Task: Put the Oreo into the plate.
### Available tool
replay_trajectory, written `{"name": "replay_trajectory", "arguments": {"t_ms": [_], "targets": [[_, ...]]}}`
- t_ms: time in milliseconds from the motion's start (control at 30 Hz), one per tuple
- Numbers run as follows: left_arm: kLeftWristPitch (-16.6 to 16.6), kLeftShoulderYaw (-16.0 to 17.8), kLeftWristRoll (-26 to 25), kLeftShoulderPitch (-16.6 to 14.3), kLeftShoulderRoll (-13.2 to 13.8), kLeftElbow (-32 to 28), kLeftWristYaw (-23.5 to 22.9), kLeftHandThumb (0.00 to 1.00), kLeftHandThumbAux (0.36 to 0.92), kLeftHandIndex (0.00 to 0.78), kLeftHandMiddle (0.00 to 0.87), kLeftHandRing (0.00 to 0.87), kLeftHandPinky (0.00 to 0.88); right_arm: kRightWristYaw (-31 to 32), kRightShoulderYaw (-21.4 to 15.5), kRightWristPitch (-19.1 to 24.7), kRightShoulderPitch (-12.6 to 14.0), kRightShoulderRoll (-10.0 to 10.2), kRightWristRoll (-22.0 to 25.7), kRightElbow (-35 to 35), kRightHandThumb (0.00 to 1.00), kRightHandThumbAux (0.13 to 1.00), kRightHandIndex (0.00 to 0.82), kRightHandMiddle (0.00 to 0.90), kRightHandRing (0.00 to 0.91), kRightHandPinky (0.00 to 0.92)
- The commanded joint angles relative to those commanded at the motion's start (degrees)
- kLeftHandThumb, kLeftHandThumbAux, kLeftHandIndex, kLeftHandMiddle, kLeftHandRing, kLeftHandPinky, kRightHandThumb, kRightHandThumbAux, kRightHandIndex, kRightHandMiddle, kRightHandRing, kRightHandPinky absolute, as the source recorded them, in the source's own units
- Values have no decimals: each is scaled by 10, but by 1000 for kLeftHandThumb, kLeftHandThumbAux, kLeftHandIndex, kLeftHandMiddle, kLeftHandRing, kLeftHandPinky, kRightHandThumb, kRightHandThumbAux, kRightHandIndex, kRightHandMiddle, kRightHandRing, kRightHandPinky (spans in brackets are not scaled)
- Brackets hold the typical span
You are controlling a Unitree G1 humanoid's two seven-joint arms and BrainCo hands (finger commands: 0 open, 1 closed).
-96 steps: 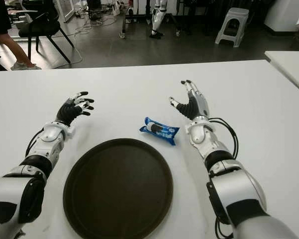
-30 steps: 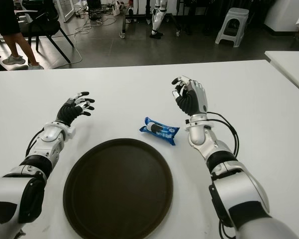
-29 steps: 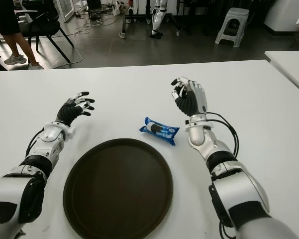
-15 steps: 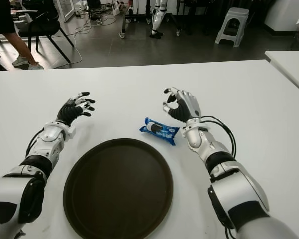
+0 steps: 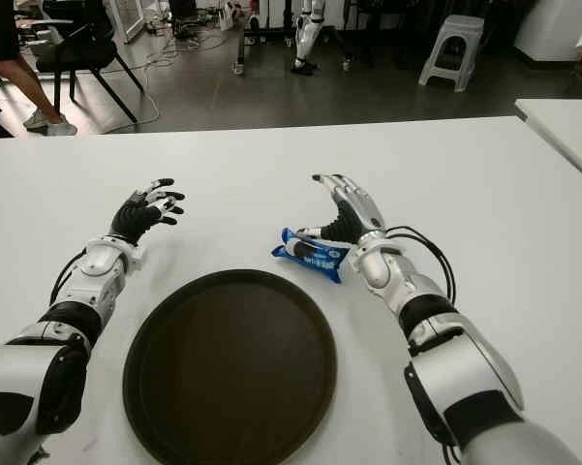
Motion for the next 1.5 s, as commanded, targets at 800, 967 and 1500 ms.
{"name": "replay_trajectory", "arguments": {"t_ms": [800,967,1500], "targets": [[6,5,-7,-1,-2,0,-4,174,638,202,331,384,424,129,42,34,28,-43,-27,-169,0,660,0,0,0,0],[3,5,-6,-1,-3,0,-2,171,626,196,319,376,417,179,39,70,41,-53,-28,-231,0,669,0,0,0,0],[1,2,0,-3,-2,2,2,167,602,196,326,377,423,310,31,156,90,-118,-53,-465,0,745,0,0,0,0]]}}
